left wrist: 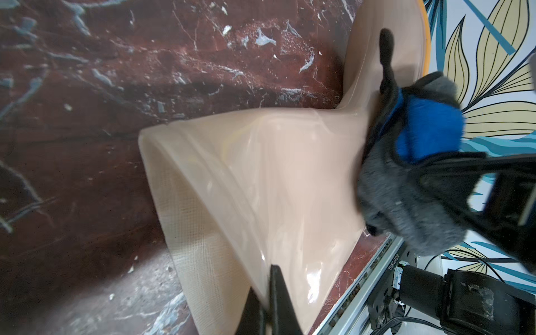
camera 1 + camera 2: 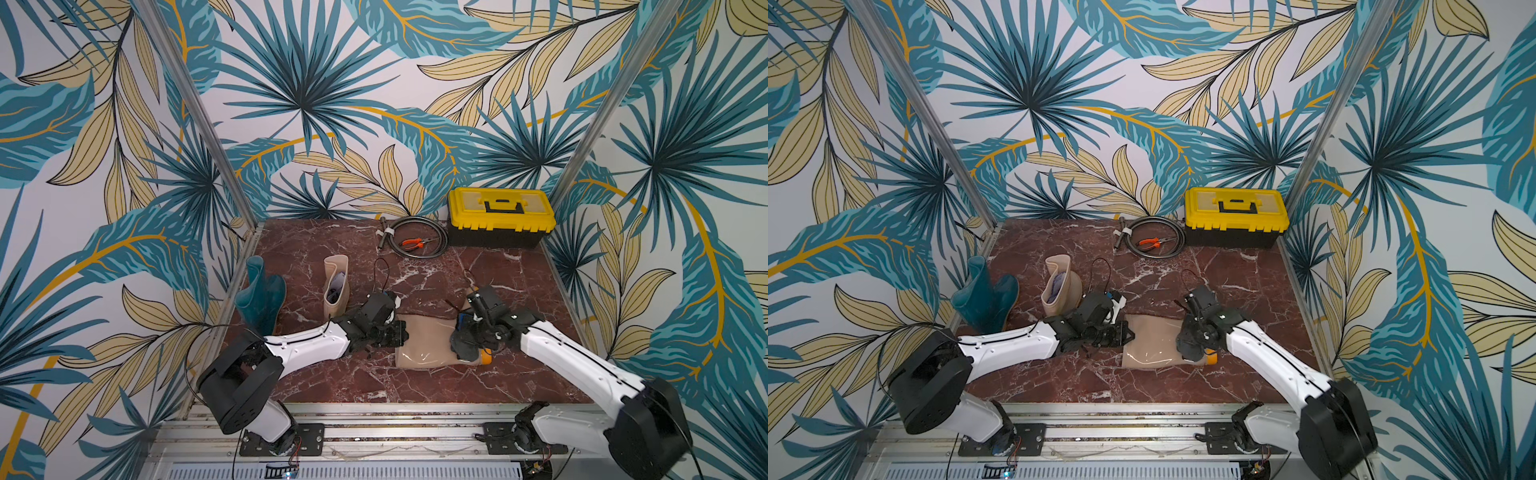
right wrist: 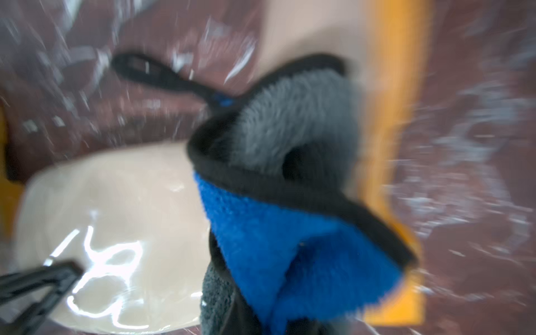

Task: Wipe the rubber boots with a cloth
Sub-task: Wipe the dirt off the rubber boot.

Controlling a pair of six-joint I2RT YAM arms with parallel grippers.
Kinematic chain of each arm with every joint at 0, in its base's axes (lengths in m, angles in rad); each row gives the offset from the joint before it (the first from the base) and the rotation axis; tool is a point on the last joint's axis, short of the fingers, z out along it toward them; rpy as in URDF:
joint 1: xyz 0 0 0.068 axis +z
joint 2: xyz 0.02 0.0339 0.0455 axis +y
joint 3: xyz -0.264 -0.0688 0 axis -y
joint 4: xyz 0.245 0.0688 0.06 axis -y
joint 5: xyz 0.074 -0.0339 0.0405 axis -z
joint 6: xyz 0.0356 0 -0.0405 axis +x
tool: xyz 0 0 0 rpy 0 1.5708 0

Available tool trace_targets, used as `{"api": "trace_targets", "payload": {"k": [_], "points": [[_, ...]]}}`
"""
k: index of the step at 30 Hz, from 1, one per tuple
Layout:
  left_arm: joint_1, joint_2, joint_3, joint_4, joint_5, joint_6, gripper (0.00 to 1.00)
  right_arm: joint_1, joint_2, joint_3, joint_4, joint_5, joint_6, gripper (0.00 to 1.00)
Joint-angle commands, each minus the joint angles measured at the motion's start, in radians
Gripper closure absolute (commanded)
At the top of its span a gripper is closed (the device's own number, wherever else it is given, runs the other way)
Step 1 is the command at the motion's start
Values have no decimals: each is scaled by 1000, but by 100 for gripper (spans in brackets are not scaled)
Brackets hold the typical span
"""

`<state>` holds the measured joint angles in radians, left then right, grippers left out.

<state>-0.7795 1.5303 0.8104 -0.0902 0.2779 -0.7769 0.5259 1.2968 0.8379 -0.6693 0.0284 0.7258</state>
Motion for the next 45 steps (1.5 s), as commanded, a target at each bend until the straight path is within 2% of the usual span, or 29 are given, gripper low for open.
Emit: {"api": "trace_targets", "payload": {"k": [1,5,6,9,10,12,15,19,21,23,28,31,34,37,40,45], "points": [[14,-8,15,21,-1,-7,100,133,117,95,76,-44,3,100],[34,-22,-2,21,8,-22,100,271,157,168,161,-74,18,100],[40,-19,1,21,14,-25,100,310,141,161,155,-56,10,100],[48,-16,24,20,26,-22,100,303,72,98,26,79,-14,100],[48,-17,34,20,29,-18,100,269,45,73,-56,144,-15,100],[50,-25,45,20,33,-12,100,147,-20,22,-183,172,-14,100],[54,-42,40,20,29,-9,100,-55,-146,-61,-221,53,-38,100],[61,-55,17,20,26,-20,100,-66,-258,-114,-106,-42,20,100],[64,-48,14,20,32,-26,100,0,-265,-139,-14,-49,63,100],[69,-35,19,20,49,-32,100,140,-228,-126,50,34,90,100],[75,-18,29,21,60,-39,100,431,-14,-16,181,150,77,100],[74,-22,29,21,50,-43,100,518,114,42,273,155,42,100],[76,-28,24,20,58,-36,100,515,194,31,336,166,60,100],[85,-46,10,20,59,-40,100,484,175,11,231,248,143,100],[92,-55,4,20,46,-42,100,430,46,-110,132,332,273,100],[97,-50,11,20,47,-48,100,285,-244,-360,139,324,381,100]]}}
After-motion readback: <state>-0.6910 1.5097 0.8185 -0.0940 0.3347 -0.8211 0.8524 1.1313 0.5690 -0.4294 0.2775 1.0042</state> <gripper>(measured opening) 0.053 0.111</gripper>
